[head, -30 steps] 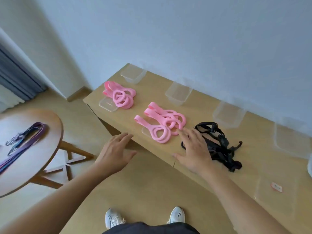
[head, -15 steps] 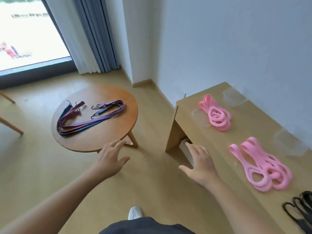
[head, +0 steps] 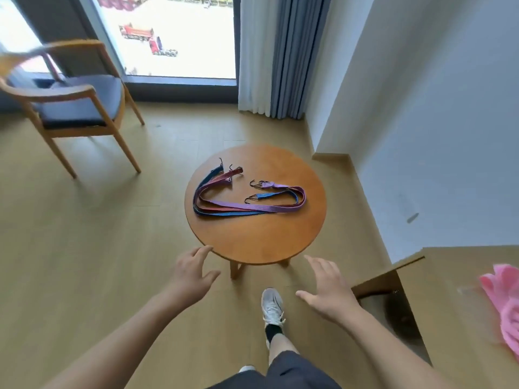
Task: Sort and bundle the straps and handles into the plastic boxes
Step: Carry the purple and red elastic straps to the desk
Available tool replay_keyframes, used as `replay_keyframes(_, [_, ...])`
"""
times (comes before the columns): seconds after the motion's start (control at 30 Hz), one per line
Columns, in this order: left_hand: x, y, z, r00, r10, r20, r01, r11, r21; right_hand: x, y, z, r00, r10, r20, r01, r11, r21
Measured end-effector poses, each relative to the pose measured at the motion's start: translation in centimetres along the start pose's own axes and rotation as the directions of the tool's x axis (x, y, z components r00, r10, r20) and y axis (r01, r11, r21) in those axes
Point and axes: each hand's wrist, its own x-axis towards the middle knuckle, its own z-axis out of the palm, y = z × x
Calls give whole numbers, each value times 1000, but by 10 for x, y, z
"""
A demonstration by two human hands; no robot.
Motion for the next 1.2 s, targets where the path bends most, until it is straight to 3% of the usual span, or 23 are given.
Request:
replay_keyframes(0.17, [49, -12, -11, 992, -120, -33, 118, 991, -57, 114, -24, 6, 990, -49, 136, 50, 999, -9])
replay_keyframes(0.37, [120, -7, -27, 963, -270, -2, 270, 960, -71, 249, -41, 18, 949, -6, 316, 7, 1000, -2])
replay_keyframes(0.77, [226, 14, -24, 940, -324, 107, 335, 935, -112, 384, -40, 69, 859, 86, 504, -22, 991, -132])
replay_keyframes(1.07, [245, -10, -29, 935, -301, 186, 319, 945, -76, 394, -55, 85, 934, 93, 345, 10, 959, -285])
replay_keyframes(1.2, [261, -14, -40, 951, -231, 207, 248, 967, -58, 379, -62, 56, 978, 0, 208, 48, 973, -224])
